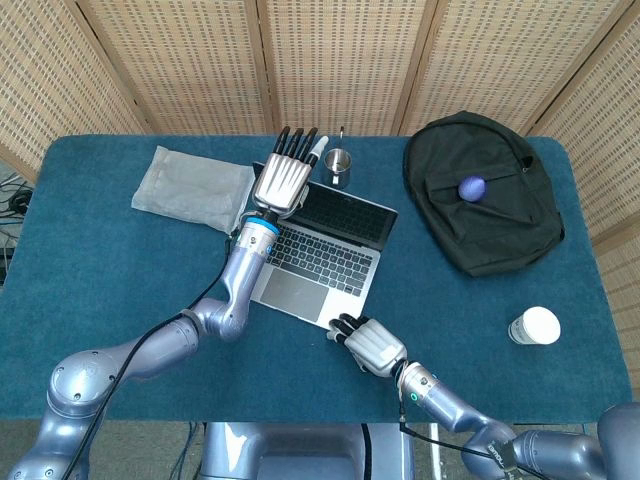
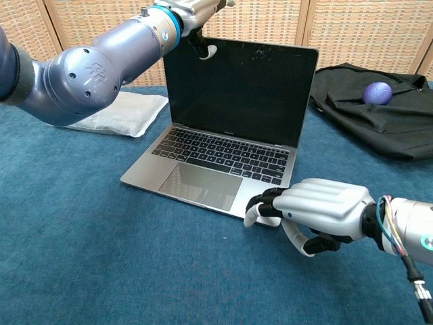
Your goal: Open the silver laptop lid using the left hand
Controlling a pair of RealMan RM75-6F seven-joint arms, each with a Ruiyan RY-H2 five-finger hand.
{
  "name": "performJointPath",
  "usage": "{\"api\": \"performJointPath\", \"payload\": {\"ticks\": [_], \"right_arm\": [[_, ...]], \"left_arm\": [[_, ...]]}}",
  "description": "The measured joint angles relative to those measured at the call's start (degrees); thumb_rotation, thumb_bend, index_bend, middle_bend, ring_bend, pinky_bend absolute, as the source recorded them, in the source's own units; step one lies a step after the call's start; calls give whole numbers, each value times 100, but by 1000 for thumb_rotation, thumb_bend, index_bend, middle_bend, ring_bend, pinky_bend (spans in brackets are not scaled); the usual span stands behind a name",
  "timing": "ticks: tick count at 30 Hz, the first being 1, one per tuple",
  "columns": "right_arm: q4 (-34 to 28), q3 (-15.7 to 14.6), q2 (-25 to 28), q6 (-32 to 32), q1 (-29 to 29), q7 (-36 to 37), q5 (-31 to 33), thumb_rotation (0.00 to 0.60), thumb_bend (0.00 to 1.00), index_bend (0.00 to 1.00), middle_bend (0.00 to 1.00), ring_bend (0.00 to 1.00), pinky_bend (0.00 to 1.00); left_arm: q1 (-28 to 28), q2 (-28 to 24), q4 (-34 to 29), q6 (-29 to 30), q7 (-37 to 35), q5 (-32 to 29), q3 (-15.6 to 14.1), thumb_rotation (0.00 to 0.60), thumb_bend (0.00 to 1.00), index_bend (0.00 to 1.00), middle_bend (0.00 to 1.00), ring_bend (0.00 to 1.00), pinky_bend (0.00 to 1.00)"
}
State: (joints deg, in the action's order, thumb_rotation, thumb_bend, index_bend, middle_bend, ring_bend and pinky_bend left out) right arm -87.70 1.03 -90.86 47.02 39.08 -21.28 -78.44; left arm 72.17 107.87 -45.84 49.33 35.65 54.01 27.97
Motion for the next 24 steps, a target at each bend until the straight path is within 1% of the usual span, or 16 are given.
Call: {"api": "performJointPath", "payload": {"ticks": [7, 15, 20, 23, 24], "right_arm": [[24, -22, 54, 49, -3, 81, 7, 600, 1000, 199, 129, 107, 266], [15, -49, 79, 114, -12, 91, -3, 600, 1000, 199, 129, 107, 266], [-13, -58, 89, 169, -31, 44, 28, 600, 1000, 199, 129, 107, 266], [-63, -55, 113, 259, -58, 59, 10, 600, 1000, 199, 129, 107, 266], [-87, -50, 126, 313, -72, 74, -14, 600, 1000, 199, 129, 107, 266]], "left_arm": [[54, 56, 403, -66, -217, -83, -25, 600, 452, 0, 0, 0, 0], [-66, -42, 421, -39, -340, -144, -93, 600, 453, 0, 0, 0, 0], [-142, -128, 232, 7, -425, -102, -149, 600, 455, 0, 0, 0, 0], [-237, -277, -75, 73, -548, 28, -227, 600, 458, 0, 0, 0, 0], [-304, -388, -277, 122, -616, 126, -281, 600, 459, 0, 0, 0, 0]]}}
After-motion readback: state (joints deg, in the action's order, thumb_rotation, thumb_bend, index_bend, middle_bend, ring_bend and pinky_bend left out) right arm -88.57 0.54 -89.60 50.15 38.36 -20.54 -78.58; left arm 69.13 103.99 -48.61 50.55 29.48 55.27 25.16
